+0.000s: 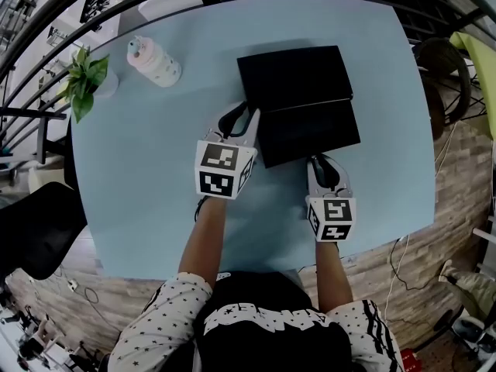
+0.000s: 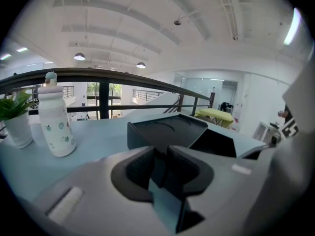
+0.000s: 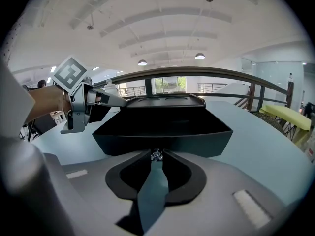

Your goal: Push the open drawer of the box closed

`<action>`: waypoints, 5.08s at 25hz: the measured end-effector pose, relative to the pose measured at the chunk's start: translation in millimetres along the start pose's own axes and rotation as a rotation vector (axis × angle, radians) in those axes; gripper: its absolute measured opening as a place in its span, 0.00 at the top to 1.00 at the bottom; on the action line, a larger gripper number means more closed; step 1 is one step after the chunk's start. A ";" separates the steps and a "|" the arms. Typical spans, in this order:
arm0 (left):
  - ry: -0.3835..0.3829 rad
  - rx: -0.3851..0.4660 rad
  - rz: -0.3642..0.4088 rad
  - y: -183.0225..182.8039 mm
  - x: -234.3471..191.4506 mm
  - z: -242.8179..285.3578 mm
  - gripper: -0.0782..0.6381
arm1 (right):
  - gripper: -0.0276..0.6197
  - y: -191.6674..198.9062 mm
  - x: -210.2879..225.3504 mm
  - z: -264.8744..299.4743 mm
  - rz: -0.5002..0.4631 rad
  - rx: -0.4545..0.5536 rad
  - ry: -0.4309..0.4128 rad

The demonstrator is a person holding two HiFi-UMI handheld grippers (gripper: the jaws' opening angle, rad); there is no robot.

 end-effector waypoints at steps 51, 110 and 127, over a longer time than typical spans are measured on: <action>0.018 -0.033 0.035 -4.5 -2.2 -3.9 0.89 | 0.83 -43.7 5.6 44.9 -0.105 -0.052 -0.006; 0.050 -0.045 0.057 -6.3 -6.1 -8.7 0.89 | 0.84 -66.3 10.4 68.1 -0.088 -0.080 0.039; 0.062 -0.048 0.071 -6.4 -6.2 -9.1 0.89 | 0.84 -72.0 13.6 73.2 -0.057 -0.077 0.037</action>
Point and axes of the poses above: the fingertips, and each gripper's own axes: z forward along the fingers, x to its right, y out of its underside, the point moved 6 cm from there along -z, backward along the fingers, and after that the axes turned 15 degrees about -y, right-handed, at the moved point
